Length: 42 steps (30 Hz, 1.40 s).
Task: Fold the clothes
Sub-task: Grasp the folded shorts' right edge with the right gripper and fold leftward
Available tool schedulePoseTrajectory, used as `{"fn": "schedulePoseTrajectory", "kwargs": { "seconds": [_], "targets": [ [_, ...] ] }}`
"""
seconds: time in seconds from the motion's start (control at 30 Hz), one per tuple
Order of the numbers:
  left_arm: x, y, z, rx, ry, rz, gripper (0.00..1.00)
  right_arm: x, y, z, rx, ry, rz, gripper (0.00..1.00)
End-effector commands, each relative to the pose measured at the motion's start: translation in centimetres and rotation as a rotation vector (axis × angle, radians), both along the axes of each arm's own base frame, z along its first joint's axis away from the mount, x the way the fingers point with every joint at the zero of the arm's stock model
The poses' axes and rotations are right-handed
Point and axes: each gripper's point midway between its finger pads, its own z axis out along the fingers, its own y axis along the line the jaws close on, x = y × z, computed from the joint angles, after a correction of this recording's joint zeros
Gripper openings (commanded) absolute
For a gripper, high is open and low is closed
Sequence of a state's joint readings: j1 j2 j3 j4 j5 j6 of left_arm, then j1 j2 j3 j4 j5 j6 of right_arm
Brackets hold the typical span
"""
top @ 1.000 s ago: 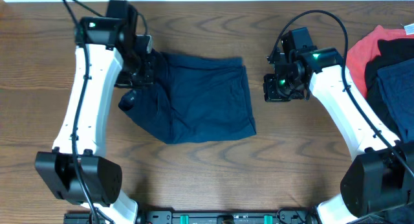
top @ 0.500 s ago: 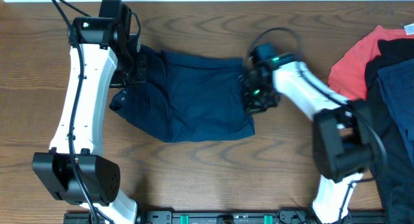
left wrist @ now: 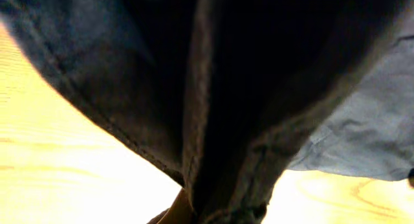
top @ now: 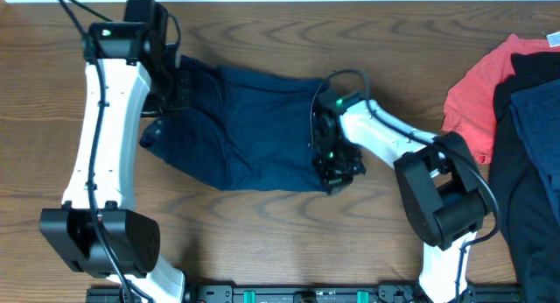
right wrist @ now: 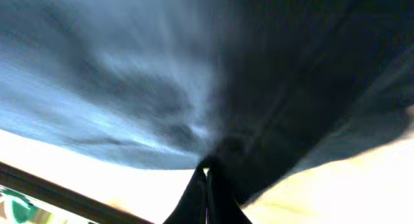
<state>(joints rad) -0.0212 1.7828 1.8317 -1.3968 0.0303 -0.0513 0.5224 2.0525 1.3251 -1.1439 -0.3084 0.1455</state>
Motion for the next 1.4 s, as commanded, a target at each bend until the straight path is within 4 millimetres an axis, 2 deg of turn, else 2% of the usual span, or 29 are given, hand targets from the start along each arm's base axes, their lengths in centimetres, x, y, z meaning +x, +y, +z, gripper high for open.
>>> {"fn": "schedulePoseTrajectory", "kwargs": {
  "seconds": [0.0,0.07,0.17,0.27,0.37,0.47,0.57,0.67,0.77,0.87,0.97,1.17,1.3,1.37],
  "targets": [
    [0.6,1.1,2.3,0.033,-0.072,0.0,0.06,-2.7,0.9,-0.7,0.008,0.055,0.021,0.01],
    [0.6,1.1,2.7,0.038,-0.077,-0.028,0.06,-3.3,1.5,-0.8,0.02,0.065,0.031,0.01],
    [0.6,1.1,3.2,0.046,-0.082,-0.061,0.06,-3.1,2.2,-0.4,0.037,0.04,0.043,0.01],
    [0.9,1.0,3.7,0.043,-0.101,-0.07,0.06,-2.4,2.5,1.0,0.066,-0.007,0.039,0.01],
    [1.2,-0.2,3.9,0.003,-0.118,-0.083,0.06,-1.3,2.5,3.0,0.108,-0.071,0.022,0.01],
    [1.4,-1.5,3.9,-0.042,-0.124,-0.024,0.06,0.6,1.8,5.3,0.138,-0.152,-0.05,0.01],
    [1.3,-2.9,3.8,-0.079,-0.118,-0.037,0.06,3.8,0.7,7.3,0.173,-0.268,-0.169,0.01],
    [1.3,-3.2,3.7,-0.081,-0.114,-0.035,0.06,7.0,0.3,8.1,0.225,-0.374,-0.217,0.01],
    [1.3,-3.2,3.5,-0.082,-0.109,-0.032,0.06,9.3,0.8,7.5,0.273,-0.446,-0.23,0.01],
    [1.3,-3.7,3.4,-0.106,-0.105,-0.037,0.06,9.8,2.2,6.0,0.312,-0.447,-0.214,0.01],
    [1.3,-4.5,3.5,-0.155,-0.103,-0.047,0.06,9.2,3.3,4.0,0.3,-0.391,-0.233,0.01],
    [1.4,-4.5,3.5,-0.155,-0.109,-0.047,0.06,7.1,3.3,-0.6,0.188,-0.225,-0.343,0.01],
    [1.4,-4.5,3.6,-0.16,-0.109,-0.028,0.06,5.8,3.5,-2.7,0.138,-0.154,-0.368,0.01],
    [1.3,-5.4,3.8,-0.204,-0.11,-0.025,0.06,5.2,3.6,-3.4,0.118,-0.129,-0.375,0.01]
  ]
}}
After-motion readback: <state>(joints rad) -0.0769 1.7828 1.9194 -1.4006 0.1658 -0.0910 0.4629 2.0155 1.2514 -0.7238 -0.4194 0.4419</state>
